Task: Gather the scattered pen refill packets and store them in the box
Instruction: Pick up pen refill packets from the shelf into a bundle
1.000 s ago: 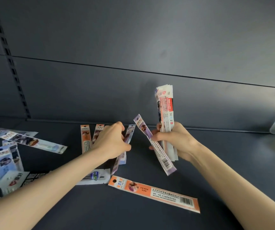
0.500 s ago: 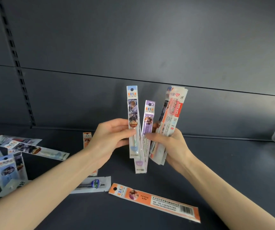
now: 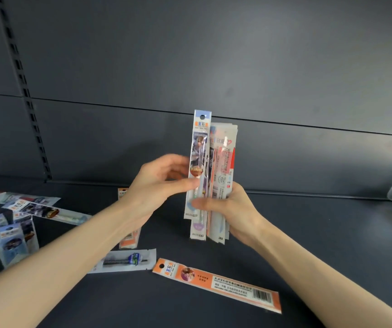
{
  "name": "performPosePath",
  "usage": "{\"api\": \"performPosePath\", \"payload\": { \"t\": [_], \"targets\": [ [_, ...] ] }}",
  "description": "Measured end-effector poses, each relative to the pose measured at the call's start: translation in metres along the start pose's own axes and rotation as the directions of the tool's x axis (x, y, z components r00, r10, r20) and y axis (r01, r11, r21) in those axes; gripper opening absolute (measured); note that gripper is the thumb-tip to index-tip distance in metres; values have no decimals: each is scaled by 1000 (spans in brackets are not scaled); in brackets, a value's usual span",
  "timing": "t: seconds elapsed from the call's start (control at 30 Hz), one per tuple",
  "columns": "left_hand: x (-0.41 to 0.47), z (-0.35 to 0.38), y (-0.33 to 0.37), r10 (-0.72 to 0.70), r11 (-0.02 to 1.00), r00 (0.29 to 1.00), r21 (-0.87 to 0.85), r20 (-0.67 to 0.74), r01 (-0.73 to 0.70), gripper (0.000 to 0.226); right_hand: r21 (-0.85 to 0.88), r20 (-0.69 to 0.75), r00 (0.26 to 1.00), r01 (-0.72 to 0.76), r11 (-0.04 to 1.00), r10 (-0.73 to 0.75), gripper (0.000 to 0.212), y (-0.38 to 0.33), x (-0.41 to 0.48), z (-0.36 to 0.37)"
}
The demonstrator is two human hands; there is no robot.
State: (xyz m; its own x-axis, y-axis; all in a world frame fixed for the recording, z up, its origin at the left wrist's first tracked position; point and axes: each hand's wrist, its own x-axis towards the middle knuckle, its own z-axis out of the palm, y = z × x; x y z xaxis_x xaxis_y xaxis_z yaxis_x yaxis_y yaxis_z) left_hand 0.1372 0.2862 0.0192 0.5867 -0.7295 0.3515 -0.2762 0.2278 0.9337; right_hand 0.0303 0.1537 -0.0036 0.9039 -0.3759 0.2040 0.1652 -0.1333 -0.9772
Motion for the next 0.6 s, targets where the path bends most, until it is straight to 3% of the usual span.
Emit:
{"api": "performPosePath", "payload": {
  "t": [0.1, 0.2, 0.37, 0.5, 0.6],
  "targets": [
    [12, 3, 19, -23, 995, 997, -96, 74, 30, 58, -23, -16, 1000, 17, 1000, -18, 37, -6, 8, 1],
    [20, 12, 27, -79, 986, 991, -135, 110, 94, 65, -97, 19, 1000, -20, 995, 22, 35, 2, 12, 6],
    [17, 23, 9, -154, 986, 988, -58, 18, 155, 41, -155, 75, 995, -52, 987, 64, 54, 15, 10, 10],
    [18, 25, 10, -123, 992, 989, -14, 84, 125, 39, -215, 74, 996, -41, 976, 58, 40, 14, 6, 9],
    [21, 24, 12, -108, 994, 993, -10, 44, 108, 33, -185, 27, 1000, 17, 983, -13, 44, 11, 5, 13]
  ]
}}
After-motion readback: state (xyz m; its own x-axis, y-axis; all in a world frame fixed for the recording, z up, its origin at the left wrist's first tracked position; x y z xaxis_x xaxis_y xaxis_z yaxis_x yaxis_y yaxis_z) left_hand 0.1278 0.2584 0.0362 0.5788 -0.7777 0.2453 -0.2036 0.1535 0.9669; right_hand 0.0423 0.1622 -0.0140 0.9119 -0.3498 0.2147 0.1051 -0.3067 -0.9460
